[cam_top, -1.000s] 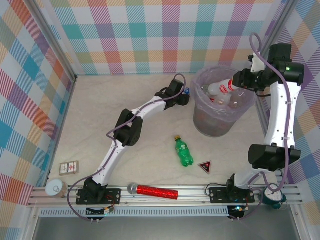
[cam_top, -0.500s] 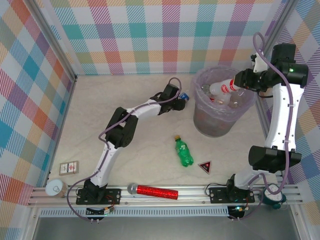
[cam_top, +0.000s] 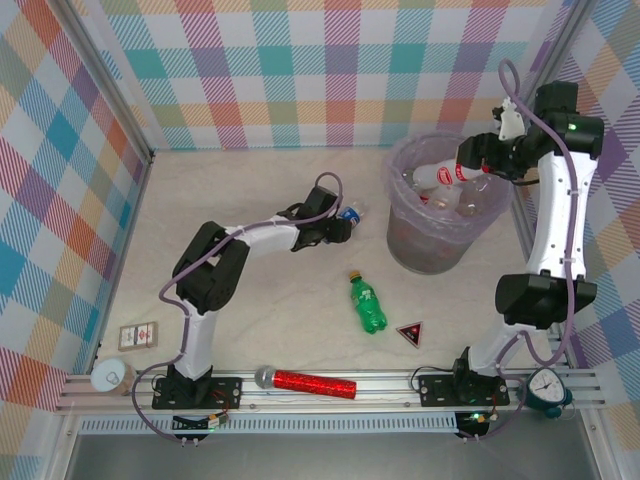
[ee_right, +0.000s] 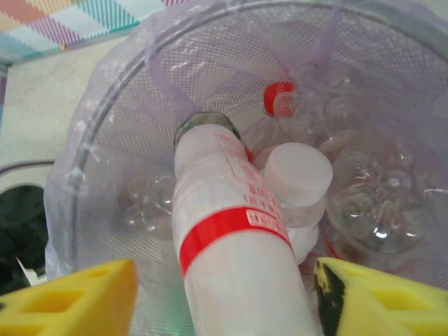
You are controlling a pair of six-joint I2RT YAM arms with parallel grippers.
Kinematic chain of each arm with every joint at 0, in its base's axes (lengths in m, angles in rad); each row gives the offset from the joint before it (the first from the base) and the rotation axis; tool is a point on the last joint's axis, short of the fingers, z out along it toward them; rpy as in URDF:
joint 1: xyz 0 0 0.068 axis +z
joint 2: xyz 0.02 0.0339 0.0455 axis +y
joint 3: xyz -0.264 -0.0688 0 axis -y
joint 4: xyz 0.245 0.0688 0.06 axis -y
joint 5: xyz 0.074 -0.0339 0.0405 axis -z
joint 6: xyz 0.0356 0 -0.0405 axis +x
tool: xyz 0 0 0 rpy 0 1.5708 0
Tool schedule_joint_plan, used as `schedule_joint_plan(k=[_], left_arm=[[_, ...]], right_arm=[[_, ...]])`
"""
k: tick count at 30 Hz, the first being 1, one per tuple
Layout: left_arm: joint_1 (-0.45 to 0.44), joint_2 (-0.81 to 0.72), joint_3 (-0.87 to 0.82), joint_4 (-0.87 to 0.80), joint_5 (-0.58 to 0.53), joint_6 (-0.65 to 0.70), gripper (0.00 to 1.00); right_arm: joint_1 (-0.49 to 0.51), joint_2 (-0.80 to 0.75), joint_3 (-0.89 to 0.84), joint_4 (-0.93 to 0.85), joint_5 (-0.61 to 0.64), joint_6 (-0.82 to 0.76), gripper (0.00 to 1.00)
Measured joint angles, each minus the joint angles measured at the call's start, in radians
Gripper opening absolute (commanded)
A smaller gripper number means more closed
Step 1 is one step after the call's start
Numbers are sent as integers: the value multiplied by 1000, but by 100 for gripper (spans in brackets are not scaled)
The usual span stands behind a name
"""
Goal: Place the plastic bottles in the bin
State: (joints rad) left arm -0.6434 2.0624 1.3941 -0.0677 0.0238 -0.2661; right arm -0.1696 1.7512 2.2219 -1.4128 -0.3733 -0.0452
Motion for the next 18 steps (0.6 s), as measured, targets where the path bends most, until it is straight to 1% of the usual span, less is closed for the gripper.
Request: schedule_joint_plan(k=[2, 4, 6, 9, 11, 12, 14, 16, 18], left_arm=[[-4, -21, -17, 0, -5, -3, 36], [-10, -44, -32, 0, -10, -3, 36], [-18, -69, -45, 0, -18, -3, 36], [-27, -101, -64, 0, -25, -3, 35], [-30, -122, -78, 0, -31, -3, 35], [-31, -129, -83, 0, -34, -3, 35], [-32, -135, -89, 2, -39, -3, 34], [-33, -136, -95, 8, -42, -3, 34], [-34, -136, -105, 17, -43, -5, 33]], right_arm=[[0, 2, 8, -8, 11, 0, 84], [0, 2, 43, -21, 24, 1, 85], [-1, -3, 92, -26, 39, 0, 85], [-8, -31, 129, -30, 61, 2, 82], [-13, -61, 130, -34, 68, 4, 77], [-14, -77, 129, -37, 68, 6, 74], [-14, -112, 102, -34, 65, 12, 63], [-14, -163, 24, -21, 52, 19, 49], [-14, -209, -77, -6, 39, 29, 46]])
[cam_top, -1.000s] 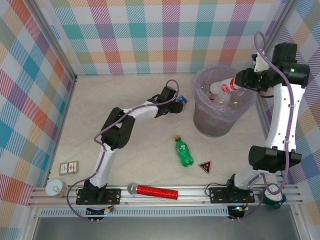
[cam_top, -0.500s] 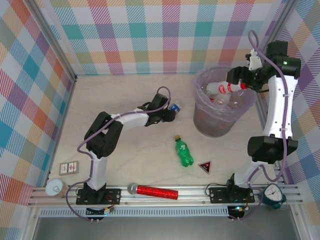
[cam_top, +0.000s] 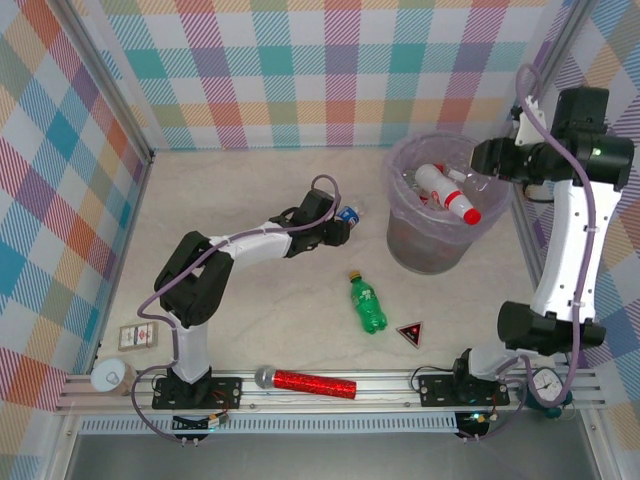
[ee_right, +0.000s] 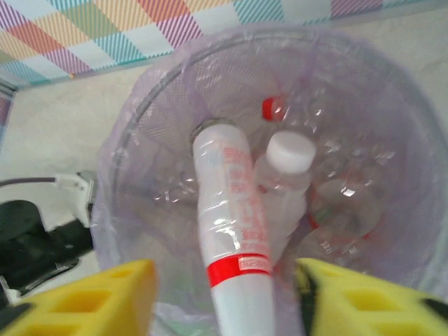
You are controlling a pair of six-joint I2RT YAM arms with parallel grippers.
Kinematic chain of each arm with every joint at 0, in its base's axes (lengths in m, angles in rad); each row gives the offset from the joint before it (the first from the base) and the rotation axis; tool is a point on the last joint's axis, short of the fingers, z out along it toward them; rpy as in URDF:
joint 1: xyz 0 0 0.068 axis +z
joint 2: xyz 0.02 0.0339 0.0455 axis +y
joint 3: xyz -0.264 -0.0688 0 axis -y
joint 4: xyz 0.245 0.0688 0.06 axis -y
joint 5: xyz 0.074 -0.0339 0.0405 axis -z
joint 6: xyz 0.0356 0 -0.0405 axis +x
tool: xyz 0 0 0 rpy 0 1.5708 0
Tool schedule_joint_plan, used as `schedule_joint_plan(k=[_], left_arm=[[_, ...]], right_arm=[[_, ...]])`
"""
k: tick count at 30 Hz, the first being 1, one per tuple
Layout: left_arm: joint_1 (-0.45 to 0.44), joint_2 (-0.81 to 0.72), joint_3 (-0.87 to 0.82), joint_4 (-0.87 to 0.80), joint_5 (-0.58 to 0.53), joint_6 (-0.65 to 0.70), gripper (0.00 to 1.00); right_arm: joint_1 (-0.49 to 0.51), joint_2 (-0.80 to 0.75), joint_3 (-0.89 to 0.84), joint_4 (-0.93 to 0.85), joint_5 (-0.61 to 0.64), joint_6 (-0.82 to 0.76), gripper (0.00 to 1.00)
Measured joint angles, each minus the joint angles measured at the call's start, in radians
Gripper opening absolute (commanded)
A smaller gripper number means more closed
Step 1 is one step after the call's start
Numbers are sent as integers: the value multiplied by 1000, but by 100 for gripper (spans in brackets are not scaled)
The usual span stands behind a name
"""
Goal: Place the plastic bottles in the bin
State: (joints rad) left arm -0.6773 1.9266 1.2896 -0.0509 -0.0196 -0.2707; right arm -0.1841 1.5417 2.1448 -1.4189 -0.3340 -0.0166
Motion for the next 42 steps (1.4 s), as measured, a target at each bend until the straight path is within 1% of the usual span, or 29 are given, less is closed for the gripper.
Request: schedule_joint_plan(k=[3, 7, 12, 15, 17, 18, 21, 26, 29, 36, 39, 42], left_arm=[[-2, 0, -16, 6, 0, -3, 33], [-6, -1, -29, 6, 0, -6, 33], [-21, -31, -46, 5, -2, -6, 32], [-35, -65, -55, 7, -8, -7, 32], [-42, -94, -66, 7, -12, -6, 31], [-44, -110, -73, 7, -16, -6, 31], [-49, -160, -107, 9, -27, -6, 31], [-49, -264, -195, 30, -56, -8, 31], [-49, -341, -233, 43, -70, -7, 31], [-55, -529, -272, 151, -70, -2, 31], [-58, -578, -272, 199, -57, -2, 32], [-67, -589, -268, 241, -27, -19, 33]], right_arm=[[9, -47, -150, 22, -16, 7, 45], [40, -45, -277, 57, -19, 12, 43], [82, -35, -350, 114, -36, 17, 42], [89, -36, -352, 128, -35, 17, 44], [90, -35, -337, 126, -24, 19, 48], [90, -35, -323, 127, -18, 21, 52], [90, -38, -257, 147, -6, 31, 58], [100, -84, -236, 212, -27, 61, 64], [143, -124, -260, 262, -55, 84, 69], [285, -178, -351, 420, -120, 176, 81], [328, -176, -391, 497, -139, 225, 86], [358, -174, -443, 580, -166, 279, 91]])
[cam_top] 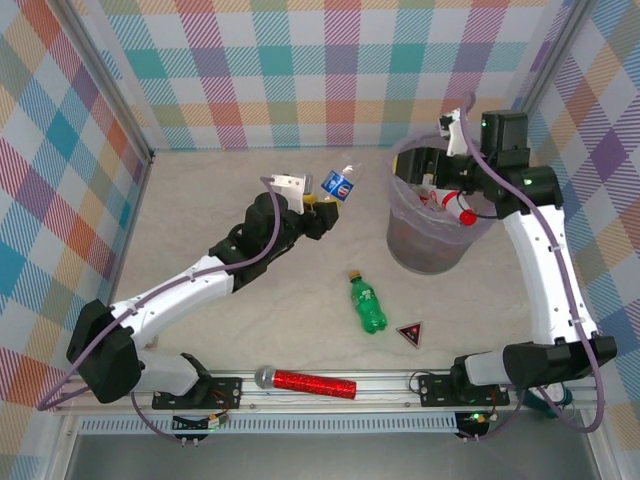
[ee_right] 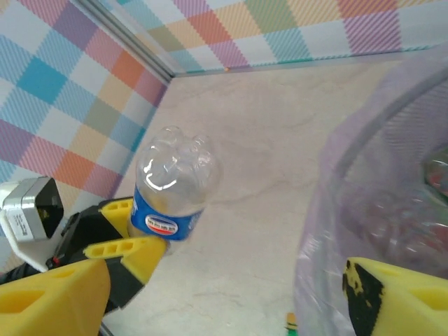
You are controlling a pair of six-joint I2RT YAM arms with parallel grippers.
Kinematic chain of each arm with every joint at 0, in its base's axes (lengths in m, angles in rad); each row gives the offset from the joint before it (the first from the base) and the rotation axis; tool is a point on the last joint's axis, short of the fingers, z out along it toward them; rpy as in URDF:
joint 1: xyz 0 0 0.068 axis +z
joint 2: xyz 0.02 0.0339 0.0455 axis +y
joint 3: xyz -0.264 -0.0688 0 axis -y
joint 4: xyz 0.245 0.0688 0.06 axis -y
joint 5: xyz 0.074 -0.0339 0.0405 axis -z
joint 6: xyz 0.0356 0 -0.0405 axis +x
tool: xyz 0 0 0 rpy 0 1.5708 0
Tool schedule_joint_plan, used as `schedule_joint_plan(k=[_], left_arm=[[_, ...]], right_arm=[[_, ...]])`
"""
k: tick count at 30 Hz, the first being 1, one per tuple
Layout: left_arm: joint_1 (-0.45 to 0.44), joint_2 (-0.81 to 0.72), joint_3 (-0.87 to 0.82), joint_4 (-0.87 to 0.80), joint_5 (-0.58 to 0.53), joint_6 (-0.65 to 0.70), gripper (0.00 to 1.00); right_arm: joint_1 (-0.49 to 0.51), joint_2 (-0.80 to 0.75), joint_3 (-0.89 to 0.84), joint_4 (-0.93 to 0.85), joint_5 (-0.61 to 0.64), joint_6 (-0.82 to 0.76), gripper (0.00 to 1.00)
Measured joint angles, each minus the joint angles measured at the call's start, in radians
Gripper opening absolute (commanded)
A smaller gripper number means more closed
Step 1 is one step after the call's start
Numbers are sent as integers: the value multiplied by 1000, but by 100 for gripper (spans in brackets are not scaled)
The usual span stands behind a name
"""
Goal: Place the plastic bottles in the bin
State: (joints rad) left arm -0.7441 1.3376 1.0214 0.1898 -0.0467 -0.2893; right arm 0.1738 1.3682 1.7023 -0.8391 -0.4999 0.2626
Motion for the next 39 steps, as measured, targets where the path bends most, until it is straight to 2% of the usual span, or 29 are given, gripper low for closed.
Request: schedule_joint_plan(k=[3, 7, 21, 29, 32, 34, 39], left_arm=[[-7, 18, 19, 20, 40, -47, 33], [-8, 61, 35, 92, 96, -133, 34], [-8, 145, 44, 348, 240, -403, 34], [-8, 187, 53, 416, 267, -475, 38], [-8, 187, 53, 417, 267, -478, 43], [-8, 187, 53, 415, 267, -478, 46], [-8, 185, 53, 428, 266, -468, 62]], right_arm=[[16, 8, -45, 85, -51, 50, 97], [30, 25, -70, 154, -95, 85, 98], [93, 116, -89, 241, -127, 130, 97], [128, 153, -89, 274, -149, 140, 78], [129, 152, -86, 274, -139, 137, 70], [129, 152, -81, 269, -129, 135, 68], [135, 152, -31, 234, -99, 117, 57]])
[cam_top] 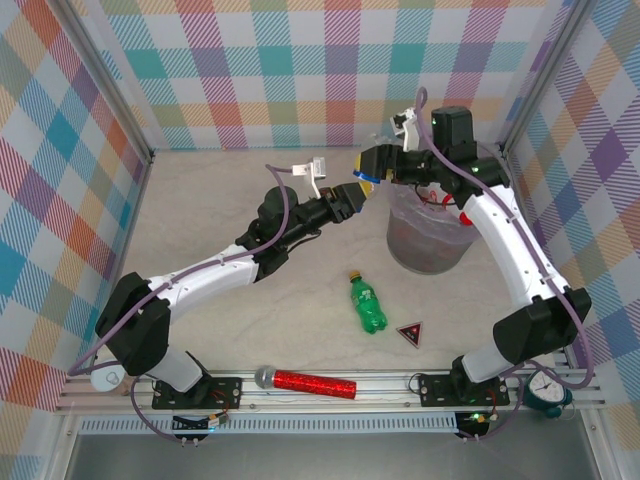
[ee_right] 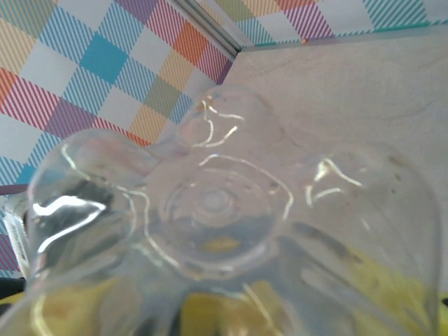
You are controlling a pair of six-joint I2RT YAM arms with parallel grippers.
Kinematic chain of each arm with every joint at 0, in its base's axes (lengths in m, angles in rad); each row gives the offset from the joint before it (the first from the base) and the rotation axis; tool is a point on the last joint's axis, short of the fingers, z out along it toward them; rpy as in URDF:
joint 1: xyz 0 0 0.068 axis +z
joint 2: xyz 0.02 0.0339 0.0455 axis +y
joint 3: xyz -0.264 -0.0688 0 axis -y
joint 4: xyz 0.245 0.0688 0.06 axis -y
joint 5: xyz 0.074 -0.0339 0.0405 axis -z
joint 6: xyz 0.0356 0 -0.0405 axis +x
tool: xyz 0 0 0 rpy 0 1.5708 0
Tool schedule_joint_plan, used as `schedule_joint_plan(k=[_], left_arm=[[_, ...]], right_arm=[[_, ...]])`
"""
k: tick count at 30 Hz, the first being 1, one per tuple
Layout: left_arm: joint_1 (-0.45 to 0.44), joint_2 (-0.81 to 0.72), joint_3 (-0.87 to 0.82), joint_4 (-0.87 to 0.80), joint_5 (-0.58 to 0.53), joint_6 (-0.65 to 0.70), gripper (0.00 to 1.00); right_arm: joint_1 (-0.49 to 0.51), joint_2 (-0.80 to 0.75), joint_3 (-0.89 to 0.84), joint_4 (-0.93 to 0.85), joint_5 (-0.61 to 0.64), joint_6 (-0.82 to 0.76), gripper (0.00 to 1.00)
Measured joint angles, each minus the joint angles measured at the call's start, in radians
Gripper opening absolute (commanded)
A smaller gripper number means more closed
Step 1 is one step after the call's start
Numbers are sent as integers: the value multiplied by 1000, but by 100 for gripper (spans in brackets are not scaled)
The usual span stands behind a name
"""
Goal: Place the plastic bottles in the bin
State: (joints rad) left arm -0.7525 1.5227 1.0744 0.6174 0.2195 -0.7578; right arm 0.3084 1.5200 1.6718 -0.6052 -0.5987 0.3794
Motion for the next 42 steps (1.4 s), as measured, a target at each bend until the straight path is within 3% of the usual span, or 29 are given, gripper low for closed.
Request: schedule_joint_plan(k=[2, 7, 11, 17, 22, 27, 36, 40, 42], left_arm=[[0, -10, 0, 13, -1, 7, 71], [2, -59, -19, 5, -5, 29, 81], [10, -98, -42, -35, -16, 51, 84], [16, -160, -57, -162, -64, 104, 81], [16, -105, -29, -200, -55, 108, 74], [4, 10, 40, -198, -6, 89, 72], [-39, 155, 171, -203, 35, 74, 68], [-39, 193, 207, -206, 35, 73, 66], [-39, 207, 215, -206, 34, 73, 65]], right_arm=[[6, 0, 30, -25, 10, -3, 53], [0, 1, 130, -63, 62, -27, 47], [-33, 0, 217, -127, 127, -64, 44], [-150, 14, 404, -351, 282, -169, 40], [-217, 35, 487, -495, 389, -262, 41], [-225, 135, 557, -605, 424, -327, 41], [-222, 235, 530, -698, 403, -379, 42], [-206, 239, 513, -700, 390, -389, 50], [-200, 245, 495, -699, 388, -388, 61]])
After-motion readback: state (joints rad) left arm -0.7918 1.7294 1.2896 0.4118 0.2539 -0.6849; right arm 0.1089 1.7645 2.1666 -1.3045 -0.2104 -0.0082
